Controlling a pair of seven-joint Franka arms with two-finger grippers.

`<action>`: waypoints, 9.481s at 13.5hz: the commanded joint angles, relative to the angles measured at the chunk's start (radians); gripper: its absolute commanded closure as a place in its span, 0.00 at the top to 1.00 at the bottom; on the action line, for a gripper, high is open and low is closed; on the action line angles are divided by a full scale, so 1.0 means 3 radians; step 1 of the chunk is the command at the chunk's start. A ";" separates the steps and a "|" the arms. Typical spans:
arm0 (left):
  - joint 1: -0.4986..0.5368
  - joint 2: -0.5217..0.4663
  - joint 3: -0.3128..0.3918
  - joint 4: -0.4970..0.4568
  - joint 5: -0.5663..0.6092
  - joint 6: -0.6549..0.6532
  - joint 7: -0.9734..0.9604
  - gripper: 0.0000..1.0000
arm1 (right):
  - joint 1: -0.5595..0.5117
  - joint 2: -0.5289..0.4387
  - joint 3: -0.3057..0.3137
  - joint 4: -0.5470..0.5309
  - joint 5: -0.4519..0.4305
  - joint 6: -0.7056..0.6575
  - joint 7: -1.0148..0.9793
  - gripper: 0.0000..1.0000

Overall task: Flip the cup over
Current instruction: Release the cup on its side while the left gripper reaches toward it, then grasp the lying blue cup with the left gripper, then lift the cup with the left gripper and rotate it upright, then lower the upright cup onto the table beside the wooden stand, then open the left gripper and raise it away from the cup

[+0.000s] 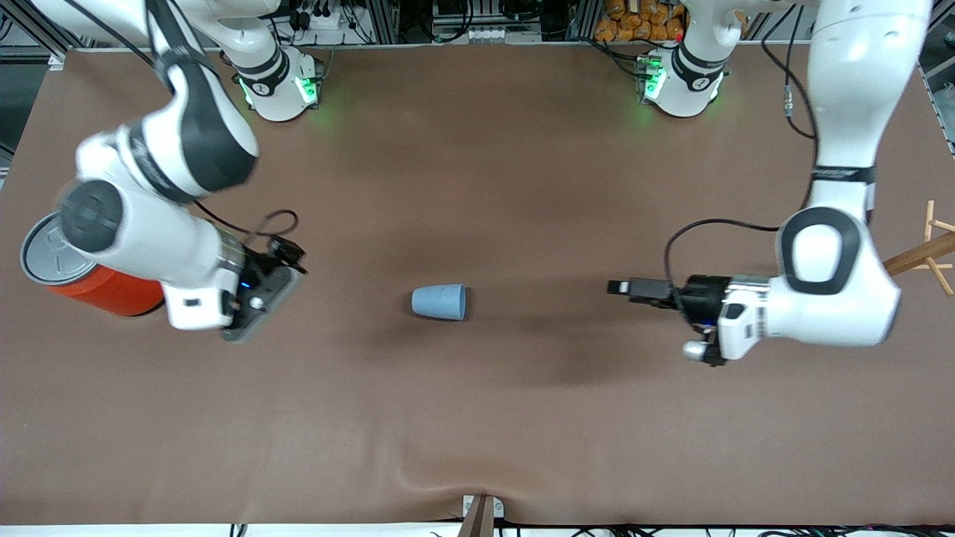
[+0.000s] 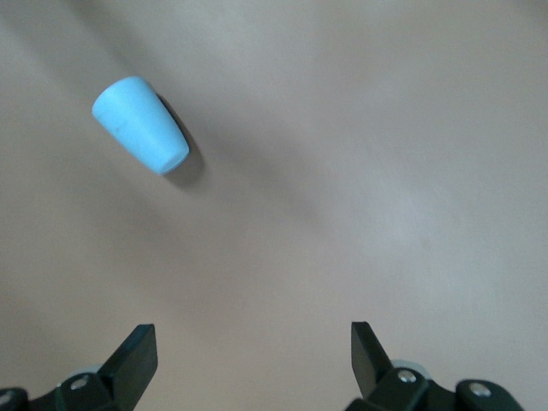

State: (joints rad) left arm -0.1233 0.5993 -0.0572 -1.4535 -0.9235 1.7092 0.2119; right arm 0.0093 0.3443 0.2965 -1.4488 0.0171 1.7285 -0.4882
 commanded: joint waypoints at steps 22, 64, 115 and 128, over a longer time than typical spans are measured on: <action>-0.1184 0.1101 -0.0014 0.0146 -0.2009 0.1579 0.0720 1.00 | -0.0174 -0.1378 -0.1045 0.0002 0.0015 -0.1308 0.1955 1.00; -0.0556 -0.1178 0.0037 -0.1671 0.3025 0.1612 -0.1039 0.00 | -0.0256 -0.1137 -0.1045 0.0074 0.0004 -0.1216 0.1909 1.00; 0.0253 -0.2206 0.0077 -0.0642 0.3130 -0.0419 -0.0758 1.00 | -0.0154 -0.1071 -0.1040 0.0094 -0.0011 -0.1180 0.1950 1.00; 0.0196 -0.2054 0.0237 -0.0197 0.3237 -0.0742 -0.0661 1.00 | -0.0154 -0.1071 -0.1045 0.0094 -0.0006 -0.1180 0.1950 1.00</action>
State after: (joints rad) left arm -0.0638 -0.0353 0.0128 -1.5568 0.0260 1.5023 -0.0162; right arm -0.0324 0.0191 -0.0198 -1.4347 0.0121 1.3779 0.0857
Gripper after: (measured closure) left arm 0.000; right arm 0.000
